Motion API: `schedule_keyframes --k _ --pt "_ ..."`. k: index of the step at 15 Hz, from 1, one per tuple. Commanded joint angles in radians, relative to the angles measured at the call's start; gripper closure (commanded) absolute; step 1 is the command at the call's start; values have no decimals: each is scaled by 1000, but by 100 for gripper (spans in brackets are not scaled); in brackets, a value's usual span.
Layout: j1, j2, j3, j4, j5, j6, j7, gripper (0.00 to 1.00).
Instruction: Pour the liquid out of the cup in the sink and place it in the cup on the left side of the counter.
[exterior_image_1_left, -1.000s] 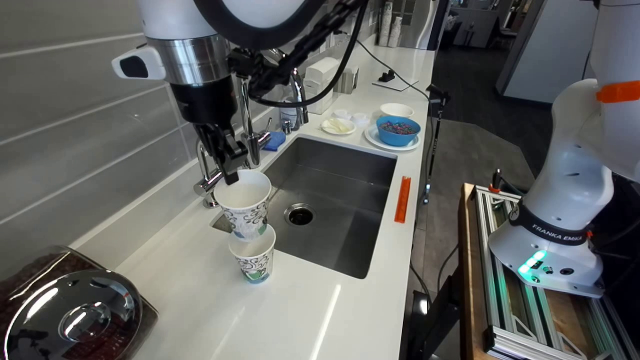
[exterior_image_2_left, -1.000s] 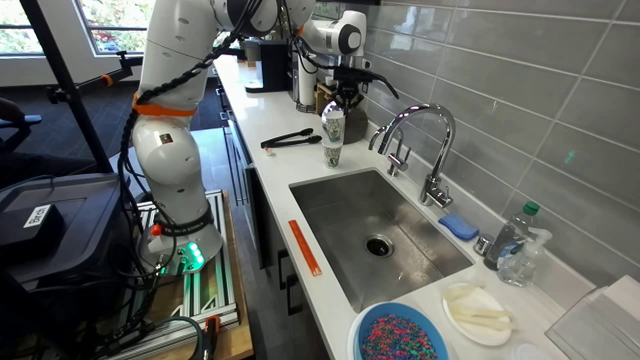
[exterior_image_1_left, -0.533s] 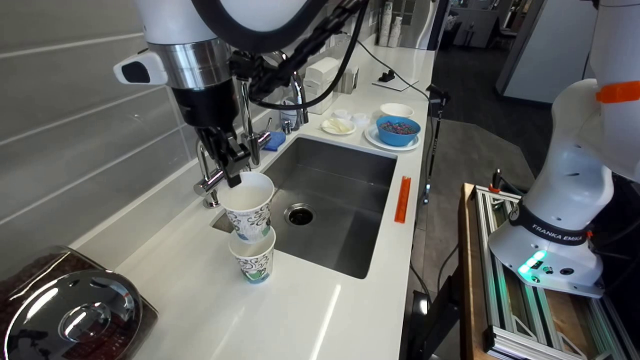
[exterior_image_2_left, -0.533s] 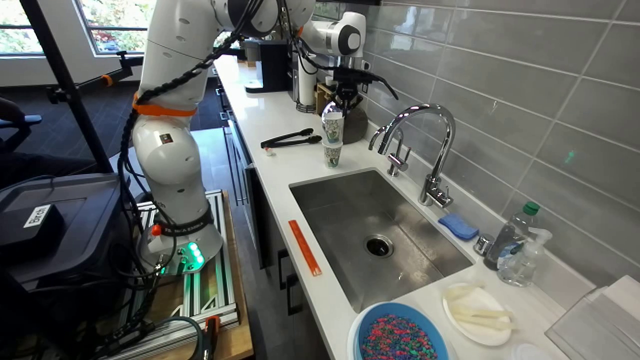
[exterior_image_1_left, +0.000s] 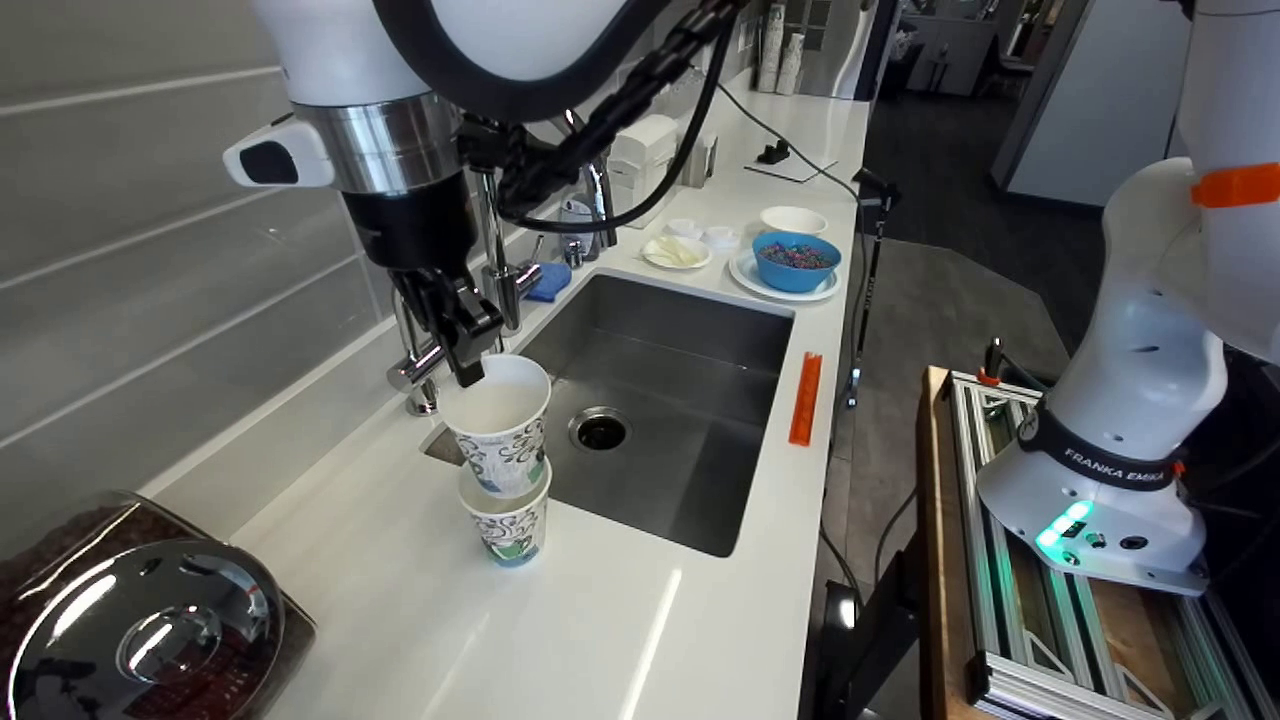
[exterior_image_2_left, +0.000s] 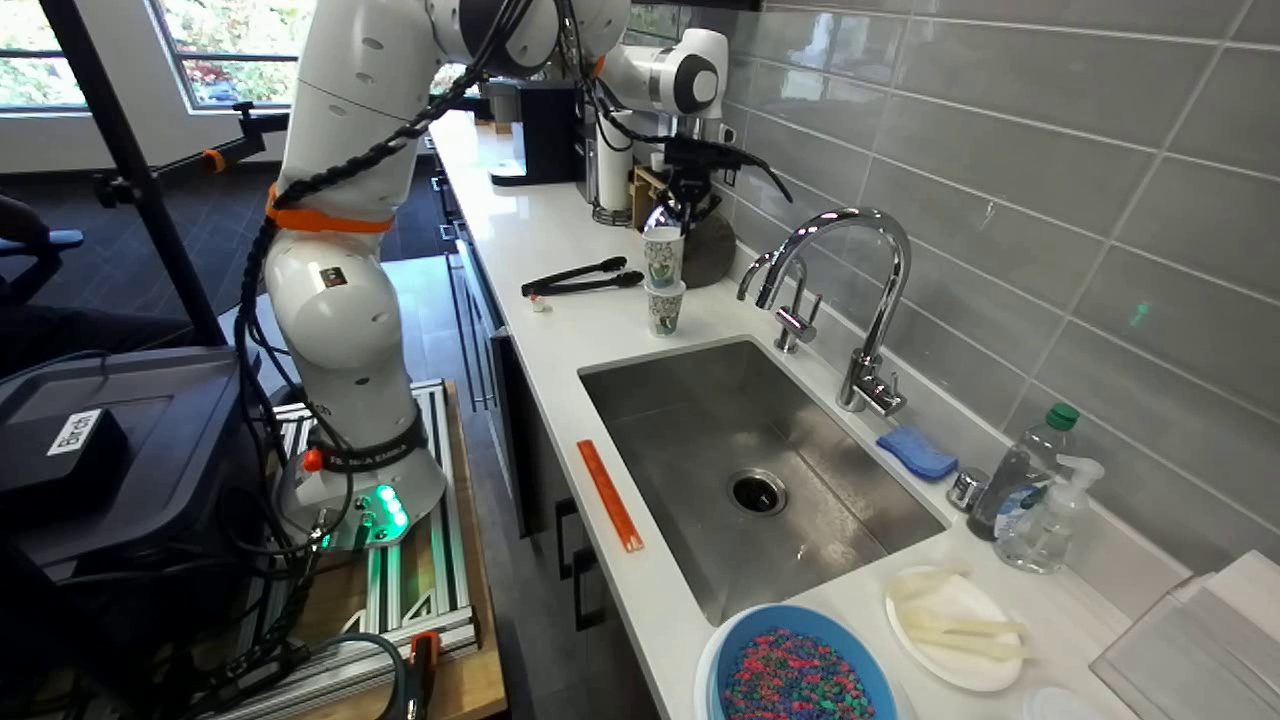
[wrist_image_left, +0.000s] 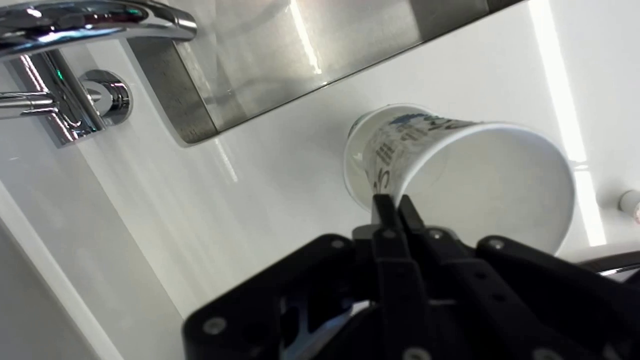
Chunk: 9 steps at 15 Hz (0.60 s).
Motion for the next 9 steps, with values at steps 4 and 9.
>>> schedule_keyframes --k 4,9 --pt "8 14 5 10 2 -36 -22 99" --pt "10 18 7 10 2 -44 -28 99"
